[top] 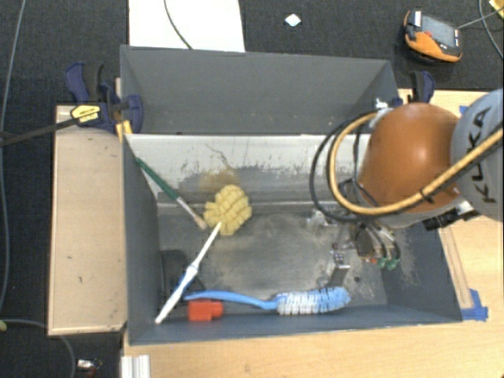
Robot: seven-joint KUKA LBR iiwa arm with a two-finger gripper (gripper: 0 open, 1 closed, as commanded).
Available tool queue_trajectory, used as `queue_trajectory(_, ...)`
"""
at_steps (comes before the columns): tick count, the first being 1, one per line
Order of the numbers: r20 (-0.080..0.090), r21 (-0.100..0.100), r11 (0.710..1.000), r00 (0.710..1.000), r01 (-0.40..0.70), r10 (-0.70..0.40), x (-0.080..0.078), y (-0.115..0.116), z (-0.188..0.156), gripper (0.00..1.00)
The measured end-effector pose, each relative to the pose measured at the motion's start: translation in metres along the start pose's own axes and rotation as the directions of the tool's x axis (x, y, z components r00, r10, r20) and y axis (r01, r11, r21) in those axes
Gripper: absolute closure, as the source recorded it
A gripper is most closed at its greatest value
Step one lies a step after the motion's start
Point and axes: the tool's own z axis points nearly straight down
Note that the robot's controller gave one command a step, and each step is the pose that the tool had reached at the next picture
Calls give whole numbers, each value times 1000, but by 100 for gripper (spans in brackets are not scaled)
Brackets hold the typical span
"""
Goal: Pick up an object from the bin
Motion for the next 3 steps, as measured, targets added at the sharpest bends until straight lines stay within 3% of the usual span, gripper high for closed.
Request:
queue_trajectory(1, 9, 0, 1000, 1000, -2, 2, -2, 0, -4, 0)
queue_trajectory(2, 11, 2, 969, 969, 248, -248, 3, -14, 96, 0)
queue_trajectory(3, 21, 5, 970, 969, 244, -245, 7, -20, 52, 0)
